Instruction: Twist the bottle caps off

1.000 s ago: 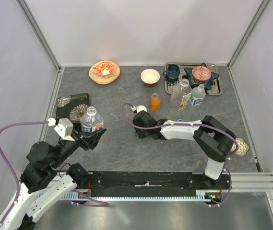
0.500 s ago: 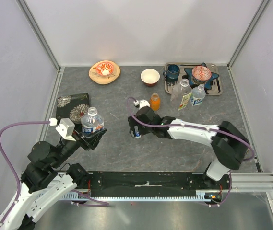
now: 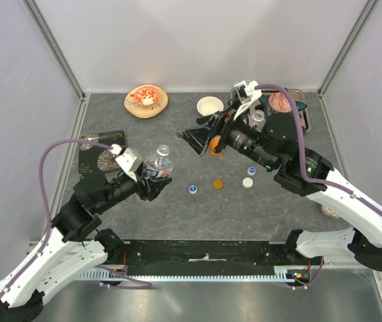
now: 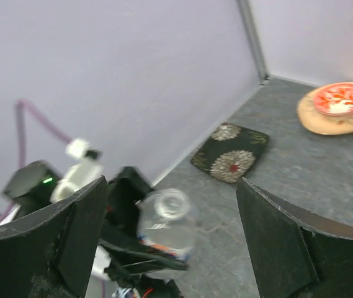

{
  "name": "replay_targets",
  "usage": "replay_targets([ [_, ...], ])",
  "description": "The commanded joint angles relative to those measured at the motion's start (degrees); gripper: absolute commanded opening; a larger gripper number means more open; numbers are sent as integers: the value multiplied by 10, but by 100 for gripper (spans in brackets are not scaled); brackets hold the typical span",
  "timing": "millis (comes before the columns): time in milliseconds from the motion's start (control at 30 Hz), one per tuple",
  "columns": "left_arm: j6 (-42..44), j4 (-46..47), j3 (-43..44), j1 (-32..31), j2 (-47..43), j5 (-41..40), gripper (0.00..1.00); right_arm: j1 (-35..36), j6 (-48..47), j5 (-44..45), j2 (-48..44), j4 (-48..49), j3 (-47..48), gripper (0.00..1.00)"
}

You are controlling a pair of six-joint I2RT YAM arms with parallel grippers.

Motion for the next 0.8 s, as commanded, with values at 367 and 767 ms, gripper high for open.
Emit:
replay_targets([
  [367, -5, 142, 50, 2, 136, 144, 57, 31, -30, -51, 29, -59, -35, 81],
  [767, -8, 150, 45, 2, 133, 155, 57, 31, -42, -35, 30, -42, -55, 55],
])
